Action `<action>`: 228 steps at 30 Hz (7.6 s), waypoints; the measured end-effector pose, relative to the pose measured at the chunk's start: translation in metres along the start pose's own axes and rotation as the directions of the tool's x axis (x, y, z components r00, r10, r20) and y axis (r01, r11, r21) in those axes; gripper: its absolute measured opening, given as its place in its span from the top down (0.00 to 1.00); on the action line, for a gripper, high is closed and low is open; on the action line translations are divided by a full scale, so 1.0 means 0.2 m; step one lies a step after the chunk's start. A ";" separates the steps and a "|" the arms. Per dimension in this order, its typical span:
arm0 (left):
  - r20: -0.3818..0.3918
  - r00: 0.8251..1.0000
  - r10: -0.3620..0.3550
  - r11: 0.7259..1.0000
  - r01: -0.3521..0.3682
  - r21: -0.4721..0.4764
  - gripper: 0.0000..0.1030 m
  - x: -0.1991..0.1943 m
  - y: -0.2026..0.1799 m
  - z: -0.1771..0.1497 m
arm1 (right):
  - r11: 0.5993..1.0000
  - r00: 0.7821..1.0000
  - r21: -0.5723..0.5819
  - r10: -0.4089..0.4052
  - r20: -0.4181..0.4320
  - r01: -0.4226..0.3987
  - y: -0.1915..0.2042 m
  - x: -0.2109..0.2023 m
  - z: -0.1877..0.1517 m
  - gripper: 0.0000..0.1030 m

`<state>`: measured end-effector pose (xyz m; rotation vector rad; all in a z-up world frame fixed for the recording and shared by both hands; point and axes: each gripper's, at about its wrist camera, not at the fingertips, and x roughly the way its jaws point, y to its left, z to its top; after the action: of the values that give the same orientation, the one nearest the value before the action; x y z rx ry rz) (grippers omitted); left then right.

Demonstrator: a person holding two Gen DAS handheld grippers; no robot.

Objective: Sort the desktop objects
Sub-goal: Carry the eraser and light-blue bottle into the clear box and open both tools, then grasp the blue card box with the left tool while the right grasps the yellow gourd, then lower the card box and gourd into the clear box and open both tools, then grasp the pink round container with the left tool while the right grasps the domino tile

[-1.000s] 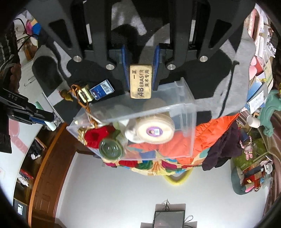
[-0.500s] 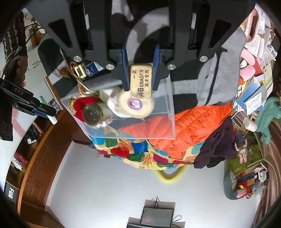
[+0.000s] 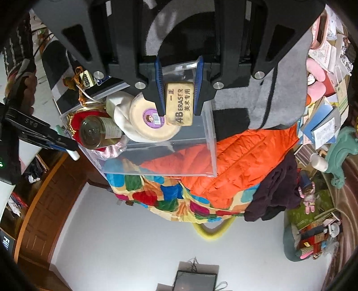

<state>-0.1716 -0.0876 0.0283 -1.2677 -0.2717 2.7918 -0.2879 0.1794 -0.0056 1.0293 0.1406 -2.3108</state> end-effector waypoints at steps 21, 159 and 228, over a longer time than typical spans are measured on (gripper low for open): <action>0.044 0.987 -0.154 0.987 0.152 0.043 0.77 -0.11 0.00 -0.05 | 0.996 0.996 -0.040 -0.084 -0.016 0.083 0.16 -0.06 0.02 0.78; 0.167 0.981 0.103 0.992 -0.089 -0.088 0.43 -0.02 -0.12 -0.10 | 0.994 0.989 0.112 -0.012 0.150 -0.005 0.16 -0.17 -0.20 0.66; -0.208 0.960 -0.187 0.971 0.214 0.111 0.38 -0.40 -0.57 -0.98 | 0.993 0.997 0.088 -0.075 -0.030 0.077 0.28 -0.24 -0.62 0.45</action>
<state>0.0263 0.0399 -0.0184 -1.3855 -0.1871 2.4505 -0.1517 0.1977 -0.0496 1.1165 0.0898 -2.3913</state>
